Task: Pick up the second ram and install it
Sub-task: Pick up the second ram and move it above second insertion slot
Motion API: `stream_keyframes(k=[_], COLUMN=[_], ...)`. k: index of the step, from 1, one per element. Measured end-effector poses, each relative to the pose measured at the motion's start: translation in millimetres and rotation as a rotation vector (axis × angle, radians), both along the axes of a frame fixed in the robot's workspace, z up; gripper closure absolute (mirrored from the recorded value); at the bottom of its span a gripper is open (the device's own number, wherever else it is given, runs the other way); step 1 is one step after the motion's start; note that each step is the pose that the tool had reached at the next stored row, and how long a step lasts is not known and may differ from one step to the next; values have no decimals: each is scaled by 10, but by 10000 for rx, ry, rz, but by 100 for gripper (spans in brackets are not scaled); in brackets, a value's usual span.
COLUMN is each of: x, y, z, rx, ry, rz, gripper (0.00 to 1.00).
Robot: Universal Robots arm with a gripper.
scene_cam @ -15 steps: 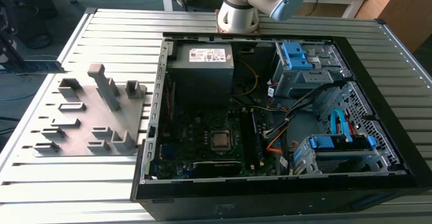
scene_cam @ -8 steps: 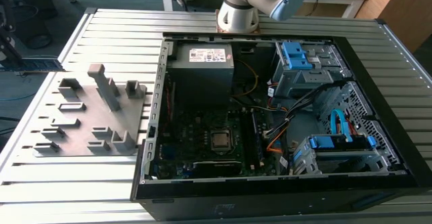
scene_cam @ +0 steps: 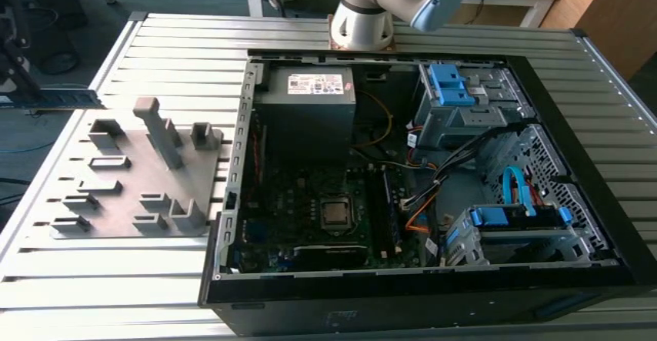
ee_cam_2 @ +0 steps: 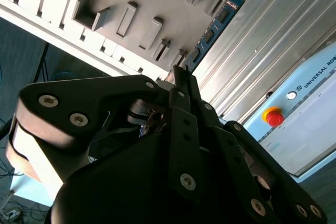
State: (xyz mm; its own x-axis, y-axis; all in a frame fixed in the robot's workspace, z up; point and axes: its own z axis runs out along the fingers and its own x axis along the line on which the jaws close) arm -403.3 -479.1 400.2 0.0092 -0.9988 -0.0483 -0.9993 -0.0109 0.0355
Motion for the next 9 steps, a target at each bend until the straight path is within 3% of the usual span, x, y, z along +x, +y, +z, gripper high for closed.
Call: stream_keyframes(k=[9], x=[239], y=[0], z=[0], rx=[0], ry=[23], rz=[-1], gripper=[86])
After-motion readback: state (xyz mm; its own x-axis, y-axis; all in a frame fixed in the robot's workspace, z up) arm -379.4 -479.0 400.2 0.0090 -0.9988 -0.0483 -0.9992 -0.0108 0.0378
